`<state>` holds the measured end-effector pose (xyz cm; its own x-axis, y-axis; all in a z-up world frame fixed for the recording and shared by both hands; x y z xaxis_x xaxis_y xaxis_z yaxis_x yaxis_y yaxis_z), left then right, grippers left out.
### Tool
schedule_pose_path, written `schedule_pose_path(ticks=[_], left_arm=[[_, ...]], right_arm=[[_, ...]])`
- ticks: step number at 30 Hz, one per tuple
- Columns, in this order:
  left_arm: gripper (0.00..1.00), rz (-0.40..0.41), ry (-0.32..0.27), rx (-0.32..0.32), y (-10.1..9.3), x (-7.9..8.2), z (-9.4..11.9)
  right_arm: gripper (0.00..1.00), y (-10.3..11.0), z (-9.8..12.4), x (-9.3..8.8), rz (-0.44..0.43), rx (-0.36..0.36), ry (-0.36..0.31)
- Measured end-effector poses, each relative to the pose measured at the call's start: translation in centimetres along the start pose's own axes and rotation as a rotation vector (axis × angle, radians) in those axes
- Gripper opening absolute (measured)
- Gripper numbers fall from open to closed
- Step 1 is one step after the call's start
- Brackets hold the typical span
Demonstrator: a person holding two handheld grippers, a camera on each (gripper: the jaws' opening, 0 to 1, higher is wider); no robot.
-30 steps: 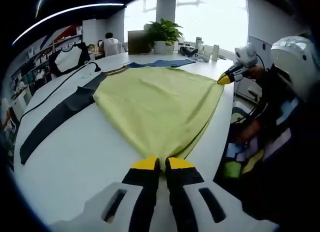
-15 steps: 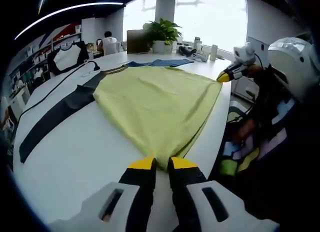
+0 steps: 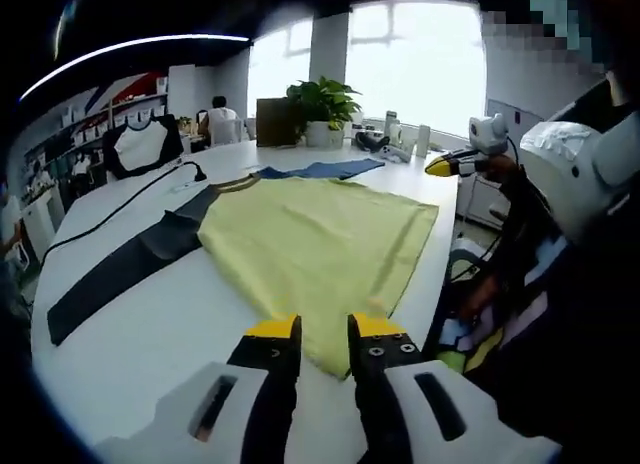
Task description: Fold the garment on the visible template until the final outline fits inside the template.
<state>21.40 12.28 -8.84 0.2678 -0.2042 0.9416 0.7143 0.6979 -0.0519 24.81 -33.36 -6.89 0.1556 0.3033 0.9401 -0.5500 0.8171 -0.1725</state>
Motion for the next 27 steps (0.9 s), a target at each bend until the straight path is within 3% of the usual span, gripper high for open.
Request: schedule_pose_path(ticks=[3, 6, 13, 17, 21, 27], left_arm=[[0.24, -0.040, -0.100, 0.031, 0.3, 1.2, 0.4], [0.32, -0.048, -0.202, 0.069, 0.7, 2.3, 1.0], [0.48, -0.086, -0.257, 0.135, 1.4, 3.2, 2.1], [0.50, -0.116, -0.283, 0.164, 1.7, 3.5, 2.5], [0.55, -0.128, -0.315, 0.184, 2.0, 4.0, 2.6], [0.72, -0.168, -0.359, 0.228, 2.2, 5.0, 2.9]], right_arm=[[0.08, -0.6, 0.1, 0.9, 0.016, -0.040, -0.058], [0.10, -1.1, 0.1, 1.7, 0.046, -0.083, -0.070], [0.18, -3.9, 1.4, 3.9, -0.003, -0.171, -0.176], [0.23, -5.1, 2.0, 5.0, 0.122, -0.242, -0.160], [0.25, -6.0, 2.5, 6.0, 0.106, -0.253, -0.180], [0.37, -8.5, 3.0, 7.9, 0.125, -0.332, -0.196]])
Point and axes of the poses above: the point that each gripper's makers call its tool centre point, and the gripper's own axes: z roughly backward along the fingers, y roughly to its left, x roughly out of its top, the point moved 9 cm from there along z, roughly backward along the fingers, and after that the axes turned 4 degrees about -y, right-handed, at the moved point
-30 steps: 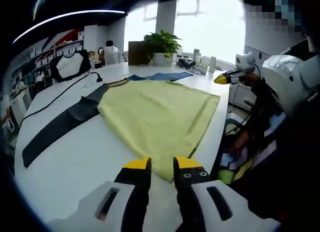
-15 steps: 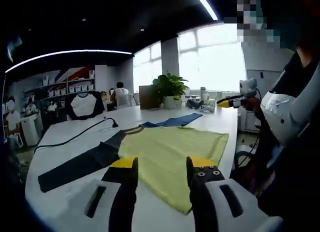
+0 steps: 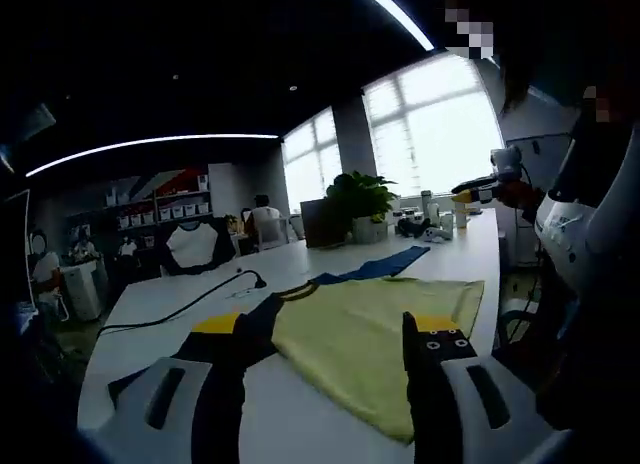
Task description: Fold the garment on the visible template until the final outline fits inside the template.
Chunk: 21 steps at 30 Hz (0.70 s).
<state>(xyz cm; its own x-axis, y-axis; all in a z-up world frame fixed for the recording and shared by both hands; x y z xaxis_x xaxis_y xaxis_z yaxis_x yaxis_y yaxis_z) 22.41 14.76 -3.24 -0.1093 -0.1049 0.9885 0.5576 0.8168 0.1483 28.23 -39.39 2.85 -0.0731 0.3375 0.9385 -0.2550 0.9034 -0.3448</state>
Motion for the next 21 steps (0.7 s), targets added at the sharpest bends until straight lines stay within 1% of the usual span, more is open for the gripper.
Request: schedule_pose_path(ticks=[1, 2, 3, 4, 5, 6, 8, 9, 11, 12, 13, 14, 15, 17, 18, 21], left_arm=[[0.78, -0.004, -0.001, 0.010, 0.1, 0.1, 0.0], [0.81, -0.009, -0.004, 0.015, 0.1, 0.1, 0.0], [0.81, -0.013, -0.004, 0.017, 0.1, 0.1, -0.1], [0.80, -0.016, -0.002, 0.013, 0.1, 0.0, -0.2], [0.80, -0.017, -0.005, 0.011, 0.0, 0.0, -0.3], [0.82, -0.018, -0.013, 0.011, -0.1, 0.1, -0.4], [0.86, -0.028, -0.024, 0.012, -0.3, 0.1, -0.6], [0.89, -0.037, -0.019, 0.016, -0.3, 0.0, -0.7], [0.91, -0.052, -0.003, 0.031, -0.2, -0.1, -0.9], [0.91, -0.068, -0.013, 0.047, 0.0, 0.1, -0.8], [0.92, -0.084, -0.028, 0.059, 0.2, 0.4, -0.7], [0.94, -0.078, -0.028, 0.057, 0.3, 0.4, -0.7], [0.96, -0.073, -0.031, 0.061, 0.4, 0.6, -0.6], [0.99, -0.064, -0.035, 0.079, 0.7, 0.7, -0.5], [1.00, -0.066, -0.041, 0.093, 0.9, 0.8, -0.5], [1.00, -0.074, -0.049, 0.100, 1.1, 0.9, -0.5]], right_arm=[[0.40, -0.3, -0.1, 0.2, 0.001, -0.005, -0.006], [0.46, -0.8, -0.4, 0.6, 0.012, -0.007, -0.015], [0.54, -1.2, -0.8, 0.8, 0.053, -0.001, -0.005], [0.68, -1.4, -1.1, 0.9, 0.101, -0.001, 0.004], [0.75, -1.6, -1.3, 1.2, 0.153, -0.016, -0.011], [0.76, -1.9, -1.6, 1.6, 0.171, -0.039, -0.030], [0.80, -2.3, -1.9, 1.8, 0.117, -0.036, -0.027], [0.82, -2.4, -2.0, 1.8, 0.098, -0.033, -0.033], [0.84, -2.8, -2.3, 2.2, 0.105, -0.027, -0.055], [0.86, -2.9, -2.4, 2.3, 0.109, -0.019, -0.063], [0.91, -3.1, -2.7, 2.5, 0.113, -0.015, -0.065], [0.99, -3.2, -2.9, 2.6, 0.113, -0.011, -0.068], [0.98, -3.4, -3.2, 2.7, 0.100, 0.003, -0.066], [0.99, -4.0, -3.9, 3.1, 0.017, 0.015, -0.113], [0.99, -4.4, -4.1, 3.1, 0.005, 0.023, -0.113], [0.99, -5.7, -5.1, 2.9, 0.034, 0.027, -0.068]])
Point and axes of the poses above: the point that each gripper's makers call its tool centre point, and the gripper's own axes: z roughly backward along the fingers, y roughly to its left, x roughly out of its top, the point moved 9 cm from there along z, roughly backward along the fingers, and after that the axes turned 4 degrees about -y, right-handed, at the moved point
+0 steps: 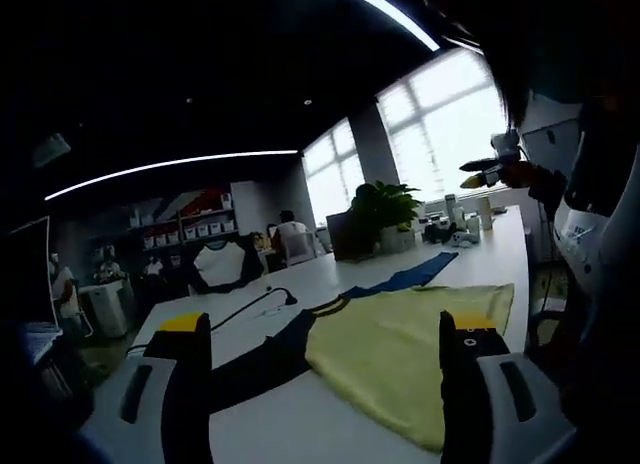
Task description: Fold the garment on the visible template until the final outline fits inside the template.
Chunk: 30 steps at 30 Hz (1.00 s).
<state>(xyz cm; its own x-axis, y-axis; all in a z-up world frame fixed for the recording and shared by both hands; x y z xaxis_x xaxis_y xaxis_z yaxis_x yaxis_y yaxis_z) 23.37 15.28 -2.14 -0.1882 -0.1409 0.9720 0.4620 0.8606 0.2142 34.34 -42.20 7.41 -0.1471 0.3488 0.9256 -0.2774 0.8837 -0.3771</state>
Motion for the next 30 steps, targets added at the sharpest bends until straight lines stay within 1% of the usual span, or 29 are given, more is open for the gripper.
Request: schedule_pose_path(ticks=[1, 2, 3, 4, 5, 7, 9, 10, 11, 13, 14, 16, 18, 19, 21, 24, 25, 26, 27, 29, 30], left_arm=[[1.00, -0.004, -0.002, 0.002, 0.0, 0.1, 0.0], [1.00, -0.011, -0.007, 0.011, 0.1, 0.3, 0.1], [1.00, -0.023, -0.017, 0.026, 0.2, 0.4, 0.1], [1.00, -0.028, -0.017, 0.026, 0.3, 0.5, 0.1], [1.00, -0.026, -0.017, 0.030, 0.3, 0.5, 0.1], [1.00, -0.008, -0.035, 0.042, 0.4, 0.5, -0.1], [1.00, -0.001, -0.016, 0.070, 0.5, 0.3, -0.3], [1.00, -0.003, -0.006, 0.073, 0.5, 0.2, -0.5], [1.00, -0.005, -0.005, 0.070, 0.4, 0.2, -0.5], [1.00, -0.003, -0.007, 0.070, 0.4, 0.3, -0.4], [1.00, 0.006, -0.017, 0.073, 0.4, 0.4, -0.4], [1.00, 0.017, -0.017, 0.083, 0.6, 0.6, -0.4], [1.00, 0.018, -0.019, 0.096, 0.7, 0.7, -0.3], [1.00, 0.017, -0.025, 0.106, 0.8, 0.8, -0.3], [1.00, 0.016, -0.032, 0.126, 0.9, 1.1, -0.3], [1.00, 0.017, -0.041, 0.137, 0.8, 1.3, -0.3], [1.00, 0.018, -0.043, 0.137, 0.8, 1.3, -0.3], [1.00, 0.019, -0.042, 0.137, 0.8, 1.3, -0.3], [1.00, 0.018, -0.038, 0.137, 0.8, 1.3, -0.3], [1.00, 0.013, -0.026, 0.135, 0.8, 1.2, -0.3], [1.00, 0.013, -0.024, 0.135, 0.8, 1.2, -0.3]], right_arm=[[0.99, -0.6, -0.5, -0.2, -0.007, 0.000, 0.010], [0.99, -0.8, -0.7, -0.3, -0.011, -0.001, 0.008], [0.97, -1.3, -1.1, -0.6, -0.010, 0.006, -0.003], [0.96, -1.7, -1.5, -0.3, 0.028, -0.001, -0.065], [0.97, -2.4, -1.8, -0.6, 0.030, -0.035, -0.057], [0.98, -3.2, -2.3, -1.1, 0.002, -0.037, -0.014], [0.95, -3.9, -2.6, -1.3, -0.012, -0.058, -0.029], [0.95, -4.3, -2.9, -1.5, -0.017, -0.065, -0.020], [0.94, -4.6, -3.0, -1.7, -0.029, -0.080, -0.019], [0.93, -5.2, -3.5, -2.3, -0.046, -0.085, -0.016], [0.93, -5.6, -3.8, -2.8, -0.056, -0.091, -0.002], [0.93, -6.2, -4.5, -4.2, -0.065, -0.094, 0.062], [0.93, -7.0, -5.0, -5.4, -0.082, -0.129, 0.092], [0.93, -7.4, -5.5, -6.3, -0.070, -0.131, 0.112], [0.93, -7.9, -6.2, -7.8, -0.093, -0.143, 0.126], [0.91, -8.4, -7.0, -9.6, -0.115, -0.146, 0.159], [0.89, -8.6, -7.4, -10.5, -0.111, -0.129, 0.187], [0.89, -8.8, -7.6, -11.2, -0.117, -0.141, 0.201], [0.88, -8.9, -7.9, -12.1, -0.126, -0.139, 0.225], [0.87, -9.0, -8.4, -13.4, -0.124, -0.133, 0.247], [0.85, -8.9, -8.6, -13.8, -0.120, -0.122, 0.253]])
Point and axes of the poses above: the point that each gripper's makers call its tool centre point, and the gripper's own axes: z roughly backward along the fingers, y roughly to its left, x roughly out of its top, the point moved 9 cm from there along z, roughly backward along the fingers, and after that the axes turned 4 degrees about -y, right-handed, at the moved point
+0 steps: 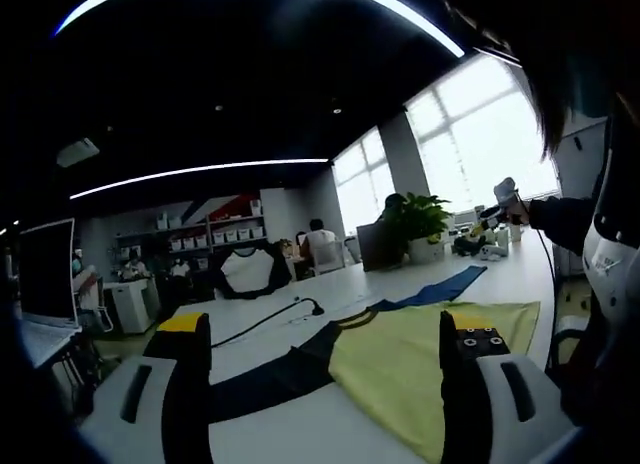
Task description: Fold the garment on the visible template until the final outline fits inside the template.
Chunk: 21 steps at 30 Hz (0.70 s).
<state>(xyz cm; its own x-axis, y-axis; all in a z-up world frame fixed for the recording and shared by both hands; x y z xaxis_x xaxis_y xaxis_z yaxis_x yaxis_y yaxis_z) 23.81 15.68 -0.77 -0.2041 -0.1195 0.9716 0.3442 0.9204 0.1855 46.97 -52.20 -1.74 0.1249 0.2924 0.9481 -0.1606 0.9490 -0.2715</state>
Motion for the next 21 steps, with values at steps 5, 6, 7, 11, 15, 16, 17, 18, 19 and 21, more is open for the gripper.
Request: schedule_pose_path(ticks=[5, 6, 7, 11, 15, 16, 17, 18, 19, 21], left_arm=[[1.00, 0.014, 0.015, -0.003, 0.0, -0.2, -0.1], [1.00, 0.016, 0.017, -0.005, -0.1, -0.2, -0.1], [1.00, 0.022, 0.024, 0.001, 0.0, -0.2, -0.1], [1.00, -0.001, 0.017, 0.034, 0.2, 0.1, 0.3], [1.00, 0.006, 0.019, 0.025, 0.2, 0.1, 0.2], [1.00, -0.004, 0.025, 0.027, 0.2, 0.1, 0.2], [1.00, -0.005, 0.029, 0.027, 0.2, 0.0, 0.1], [1.00, -0.001, 0.030, 0.026, 0.2, -0.1, 0.1], [1.00, 0.016, 0.028, 0.030, 0.3, -0.3, 0.1], [1.00, 0.050, 0.029, 0.030, 0.4, -0.5, 0.1]], right_arm=[[0.81, -0.2, -1.6, -2.6, -0.021, 0.012, 0.034], [0.81, -0.3, -1.9, -3.4, -0.039, -0.003, 0.049], [0.80, -0.4, -2.2, -3.8, -0.044, -0.002, 0.054], [0.72, -0.4, -3.2, -5.9, -0.077, -0.003, 0.088], [0.65, 0.0, -3.9, -8.5, -0.121, -0.015, 0.136], [0.63, -0.1, -4.2, -9.0, -0.107, -0.027, 0.150], [0.61, -0.1, -4.3, -9.4, -0.102, -0.027, 0.160], [0.57, 0.1, -4.4, -9.8, -0.107, -0.021, 0.162], [0.53, 0.1, -4.5, -10.1, -0.116, -0.022, 0.169], [0.49, 0.2, -4.6, -10.6, -0.115, -0.031, 0.180]])
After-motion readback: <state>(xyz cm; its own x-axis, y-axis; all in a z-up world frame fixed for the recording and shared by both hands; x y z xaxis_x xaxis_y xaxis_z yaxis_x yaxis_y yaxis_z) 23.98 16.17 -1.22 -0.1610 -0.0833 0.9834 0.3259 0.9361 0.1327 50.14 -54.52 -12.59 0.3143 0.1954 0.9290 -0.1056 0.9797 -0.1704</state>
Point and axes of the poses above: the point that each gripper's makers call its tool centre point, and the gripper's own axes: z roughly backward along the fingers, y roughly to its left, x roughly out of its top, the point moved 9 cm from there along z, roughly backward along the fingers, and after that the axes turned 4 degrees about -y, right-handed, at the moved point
